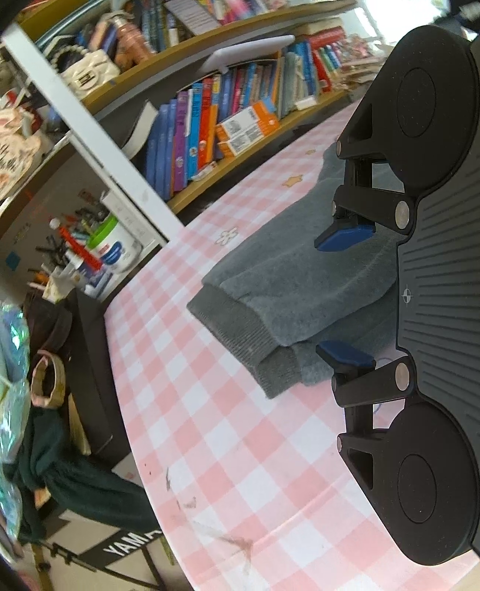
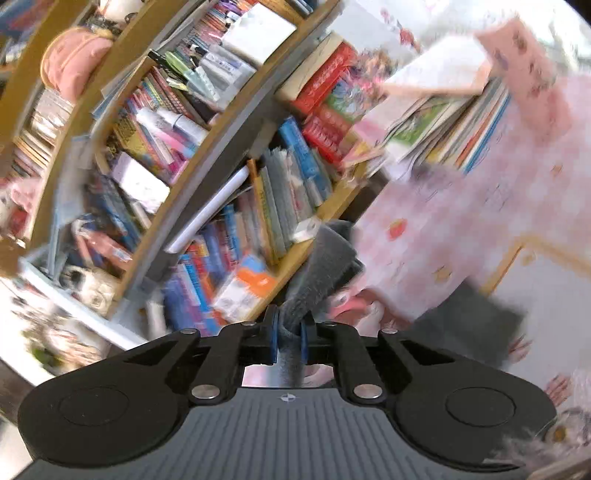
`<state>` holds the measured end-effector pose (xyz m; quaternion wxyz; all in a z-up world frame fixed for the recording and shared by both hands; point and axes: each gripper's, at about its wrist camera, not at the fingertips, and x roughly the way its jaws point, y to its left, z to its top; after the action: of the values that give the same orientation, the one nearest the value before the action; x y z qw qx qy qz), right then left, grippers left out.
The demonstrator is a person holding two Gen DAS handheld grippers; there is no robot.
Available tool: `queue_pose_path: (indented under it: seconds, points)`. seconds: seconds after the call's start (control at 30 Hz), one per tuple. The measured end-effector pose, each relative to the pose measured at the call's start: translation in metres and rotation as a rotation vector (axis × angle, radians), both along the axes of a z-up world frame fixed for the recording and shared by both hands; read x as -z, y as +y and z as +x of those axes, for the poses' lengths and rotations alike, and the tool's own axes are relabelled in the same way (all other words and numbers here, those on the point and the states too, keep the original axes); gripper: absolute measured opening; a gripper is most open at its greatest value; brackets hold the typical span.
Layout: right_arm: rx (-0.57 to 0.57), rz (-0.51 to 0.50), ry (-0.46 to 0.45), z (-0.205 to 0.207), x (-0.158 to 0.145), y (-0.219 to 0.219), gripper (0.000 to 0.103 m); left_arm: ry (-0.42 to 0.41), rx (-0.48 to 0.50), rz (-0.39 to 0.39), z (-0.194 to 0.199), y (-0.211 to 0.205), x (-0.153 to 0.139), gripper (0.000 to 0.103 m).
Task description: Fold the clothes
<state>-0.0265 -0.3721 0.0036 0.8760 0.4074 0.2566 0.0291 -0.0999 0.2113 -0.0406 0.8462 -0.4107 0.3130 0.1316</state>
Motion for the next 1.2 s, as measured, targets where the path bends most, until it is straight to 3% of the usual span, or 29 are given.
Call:
queue_pose_path:
  seconds: [0.03,0.13,0.2,0.37,0.4,0.5,0.53,0.63,0.7,0.8,0.9,0.97,1.03,1.07,1.1,1.2]
  points:
    - [0.033,-0.048,0.084,0.004,0.013,-0.005,0.010,-0.007,-0.009,-0.011,0.000,0.001,0.001,0.052]
    - [0.105,-0.058,0.390,0.018,0.069,-0.019,0.010,-0.017,-0.032,-0.053,0.001,0.006,0.006,0.050]
    - [0.134,-0.010,0.409,0.015,0.088,-0.021,0.010,-0.016,-0.042,-0.072,0.003,0.008,0.009,0.047]
    - [0.126,-0.039,0.386,0.022,0.090,-0.019,0.010,0.024,-0.053,-0.136,0.015,0.013,0.022,0.038]
    - [0.125,-0.039,0.387,0.024,0.090,-0.018,0.010,0.009,-0.058,-0.146,0.015,0.013,0.022,0.031]
    - [0.121,-0.040,0.381,0.021,0.091,-0.018,0.010,-0.057,-0.070,-0.168,0.013,0.015,0.016,0.004]
    - [0.116,-0.048,0.378,0.017,0.091,-0.019,0.010,-0.079,-0.074,-0.176,0.012,0.016,0.015,0.003]
    - [0.105,-0.058,0.383,0.013,0.089,-0.020,0.010,-0.354,-0.012,-0.095,-0.011,0.008,-0.029,0.004]
    - [0.103,-0.063,0.387,0.012,0.089,-0.019,0.010,-0.374,-0.042,-0.146,-0.024,0.010,-0.031,0.004]
    - [0.109,-0.066,0.382,0.010,0.089,-0.018,0.010,-0.134,-0.125,-0.204,-0.026,0.022,0.007,0.004]
    - [0.094,-0.086,0.386,0.011,0.088,-0.016,0.010,0.017,-0.128,-0.228,-0.023,0.022,0.032,0.005]
    - [0.085,-0.096,0.389,0.011,0.085,-0.016,0.011,0.026,-0.121,-0.188,-0.022,0.020,0.026,0.014]
    - [0.088,-0.100,0.390,0.009,0.081,-0.018,0.016,0.034,-0.129,-0.138,-0.023,0.019,0.015,0.041]
    - [0.103,-0.115,0.390,0.006,0.077,-0.018,0.026,0.032,-0.146,-0.116,-0.026,0.018,0.011,0.048]
    - [0.120,-0.138,0.390,0.002,0.072,-0.018,0.043,0.027,-0.162,-0.105,-0.030,0.019,0.009,0.053]
    - [0.114,-0.187,0.394,-0.007,0.067,-0.017,0.047,0.062,-0.191,-0.116,-0.031,0.021,0.012,0.053]
